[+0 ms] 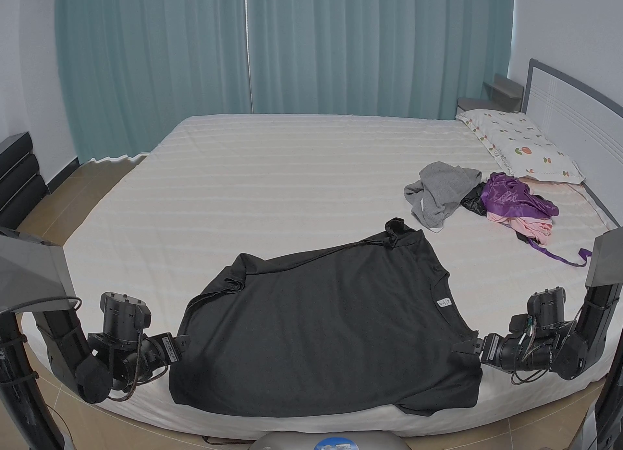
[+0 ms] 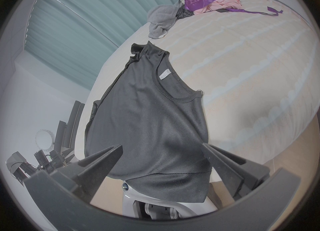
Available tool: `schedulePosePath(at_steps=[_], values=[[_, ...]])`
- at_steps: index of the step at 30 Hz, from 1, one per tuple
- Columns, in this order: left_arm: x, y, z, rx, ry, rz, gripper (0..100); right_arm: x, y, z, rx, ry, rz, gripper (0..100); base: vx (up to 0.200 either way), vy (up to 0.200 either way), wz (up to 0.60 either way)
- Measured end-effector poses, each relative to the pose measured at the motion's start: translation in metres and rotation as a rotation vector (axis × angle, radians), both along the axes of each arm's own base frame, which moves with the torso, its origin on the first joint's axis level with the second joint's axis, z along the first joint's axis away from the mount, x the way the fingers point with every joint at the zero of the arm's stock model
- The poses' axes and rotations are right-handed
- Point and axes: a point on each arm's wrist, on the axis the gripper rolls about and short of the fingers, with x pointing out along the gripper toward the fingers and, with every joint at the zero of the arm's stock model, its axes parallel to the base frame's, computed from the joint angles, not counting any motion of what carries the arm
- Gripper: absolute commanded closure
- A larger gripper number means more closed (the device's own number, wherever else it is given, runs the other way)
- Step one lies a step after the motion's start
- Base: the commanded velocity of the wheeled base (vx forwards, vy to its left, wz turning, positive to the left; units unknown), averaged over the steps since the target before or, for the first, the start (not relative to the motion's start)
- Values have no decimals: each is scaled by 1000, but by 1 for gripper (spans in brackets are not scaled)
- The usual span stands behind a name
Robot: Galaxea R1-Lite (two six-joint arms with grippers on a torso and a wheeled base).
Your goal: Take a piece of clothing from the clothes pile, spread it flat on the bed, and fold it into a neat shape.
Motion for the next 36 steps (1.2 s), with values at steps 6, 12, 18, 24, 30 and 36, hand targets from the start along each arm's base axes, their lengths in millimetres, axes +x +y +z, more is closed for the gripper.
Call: schedulePosePath(at_steps=[6, 12, 18, 24, 30, 36], values=[[0, 0, -1, 2, 3, -2, 0, 0, 0, 0, -1, 0, -1, 0, 0, 100, 0], [-1, -1, -1, 2, 5, -5, 0, 0, 1, 0, 0, -1, 3, 0, 0, 0, 0], [1, -8, 0, -42, -10, 13, 0, 1, 2, 0, 1, -6, 8, 0, 0, 0, 0], [1, -19, 1, -65, -21, -5, 0, 1, 3, 1, 0, -8, 11, 0, 0, 0, 0], [5, -23, 3, -97, -42, 8, 0, 2, 3, 2, 1, -13, 13, 0, 100, 0, 0], [8, -28, 4, -107, -53, -5, 0, 2, 3, 2, 1, -13, 14, 0, 200, 0, 0]])
